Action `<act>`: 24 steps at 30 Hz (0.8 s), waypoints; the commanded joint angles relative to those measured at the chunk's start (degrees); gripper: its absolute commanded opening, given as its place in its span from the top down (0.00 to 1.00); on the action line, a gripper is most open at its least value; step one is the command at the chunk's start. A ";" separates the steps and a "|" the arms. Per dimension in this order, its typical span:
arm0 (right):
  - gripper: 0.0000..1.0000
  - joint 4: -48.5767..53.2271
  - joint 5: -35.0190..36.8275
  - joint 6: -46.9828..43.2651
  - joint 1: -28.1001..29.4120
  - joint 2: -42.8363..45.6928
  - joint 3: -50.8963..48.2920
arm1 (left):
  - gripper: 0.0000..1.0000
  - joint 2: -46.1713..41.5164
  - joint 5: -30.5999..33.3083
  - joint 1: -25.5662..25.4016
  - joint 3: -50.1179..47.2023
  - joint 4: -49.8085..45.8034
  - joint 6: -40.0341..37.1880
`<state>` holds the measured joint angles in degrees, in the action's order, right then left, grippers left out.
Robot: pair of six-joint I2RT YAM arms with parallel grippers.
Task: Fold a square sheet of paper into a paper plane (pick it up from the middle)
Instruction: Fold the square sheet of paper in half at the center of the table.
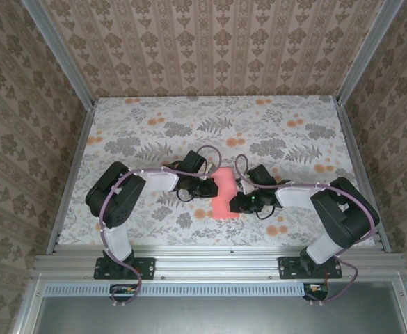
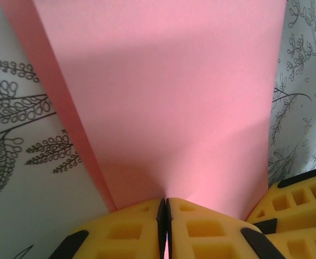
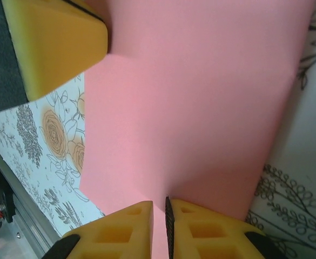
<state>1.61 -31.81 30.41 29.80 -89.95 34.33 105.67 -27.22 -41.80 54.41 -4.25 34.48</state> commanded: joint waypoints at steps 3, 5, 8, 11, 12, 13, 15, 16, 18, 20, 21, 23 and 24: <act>0.82 3.03 -0.10 0.90 0.60 2.92 -3.65 | 0.87 3.44 5.86 0.60 -1.90 -7.86 -2.22; 0.82 3.57 0.13 1.08 0.78 4.29 -4.60 | 0.87 3.54 5.94 0.71 -1.88 -7.96 -2.25; 0.83 4.87 0.34 1.30 1.04 7.00 -6.24 | 0.87 3.48 5.85 0.71 -1.90 -8.09 -2.49; 0.83 7.09 0.93 1.49 1.14 9.88 -7.60 | 0.87 3.41 5.82 0.78 -1.80 -8.31 -2.66; 0.83 7.63 1.03 1.56 1.18 12.31 -7.69 | 0.87 3.49 5.72 0.78 -1.71 -8.31 -2.77; 0.83 7.77 0.93 1.81 1.14 13.25 -7.54 | 0.87 3.47 5.78 0.76 -1.66 -8.39 -2.74; 0.83 6.73 0.16 3.00 1.14 15.28 -6.77 | 0.87 3.49 5.69 0.76 -1.37 -8.45 -2.92; 0.83 5.85 -0.24 3.83 1.11 16.06 -5.92 | 0.87 3.49 5.60 0.76 -1.20 -8.73 -3.05; 0.83 3.70 -0.70 5.35 0.92 17.24 -4.12 | 0.87 3.33 5.65 0.77 -1.11 -9.03 -3.30; 0.83 1.37 -0.62 6.46 0.59 16.65 -1.90 | 0.87 2.97 5.82 0.67 -1.18 -9.22 -3.33; 0.83 0.76 -0.51 6.66 0.42 15.54 -0.88 | 0.87 2.81 5.86 0.67 -1.24 -9.28 -3.32; 0.83 0.11 -0.39 6.41 0.06 11.55 1.58 | 0.87 2.70 5.95 0.67 -1.42 -9.17 -3.36; 0.83 -0.67 -0.71 6.29 0.04 9.22 2.37 | 0.87 2.55 5.95 0.71 -1.57 -9.03 -3.33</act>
<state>3.92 -31.86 35.40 30.26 -76.47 33.74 105.71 -27.24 -41.65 54.81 -5.15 33.15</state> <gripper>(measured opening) 0.173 0.131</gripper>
